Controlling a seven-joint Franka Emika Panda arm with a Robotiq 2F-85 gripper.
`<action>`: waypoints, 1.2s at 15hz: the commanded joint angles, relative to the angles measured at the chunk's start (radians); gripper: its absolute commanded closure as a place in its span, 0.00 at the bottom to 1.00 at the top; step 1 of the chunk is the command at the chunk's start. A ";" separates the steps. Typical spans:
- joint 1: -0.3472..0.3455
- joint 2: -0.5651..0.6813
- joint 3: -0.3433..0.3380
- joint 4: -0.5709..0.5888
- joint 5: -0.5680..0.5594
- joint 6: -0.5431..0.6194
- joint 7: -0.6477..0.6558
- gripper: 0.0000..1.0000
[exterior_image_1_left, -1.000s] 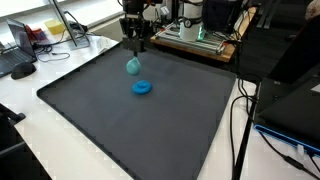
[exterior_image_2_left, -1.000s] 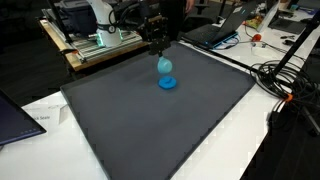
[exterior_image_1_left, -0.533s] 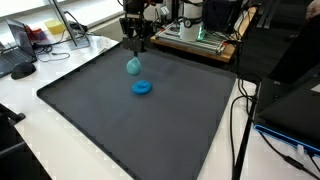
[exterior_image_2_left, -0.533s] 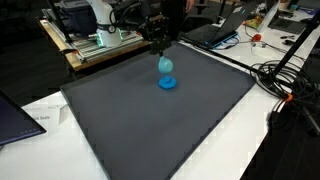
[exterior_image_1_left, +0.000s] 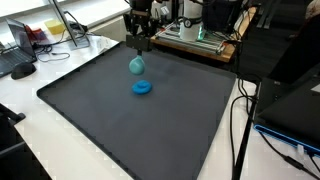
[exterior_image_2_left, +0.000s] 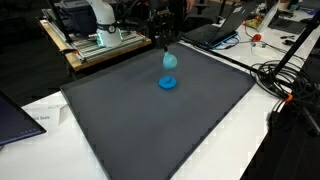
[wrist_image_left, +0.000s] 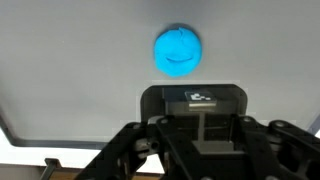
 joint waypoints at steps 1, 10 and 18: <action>0.004 -0.066 0.010 -0.046 -0.063 -0.029 0.061 0.78; 0.041 -0.107 -0.025 -0.178 0.083 0.067 -0.037 0.78; 0.080 -0.111 -0.040 -0.228 0.157 0.205 -0.078 0.78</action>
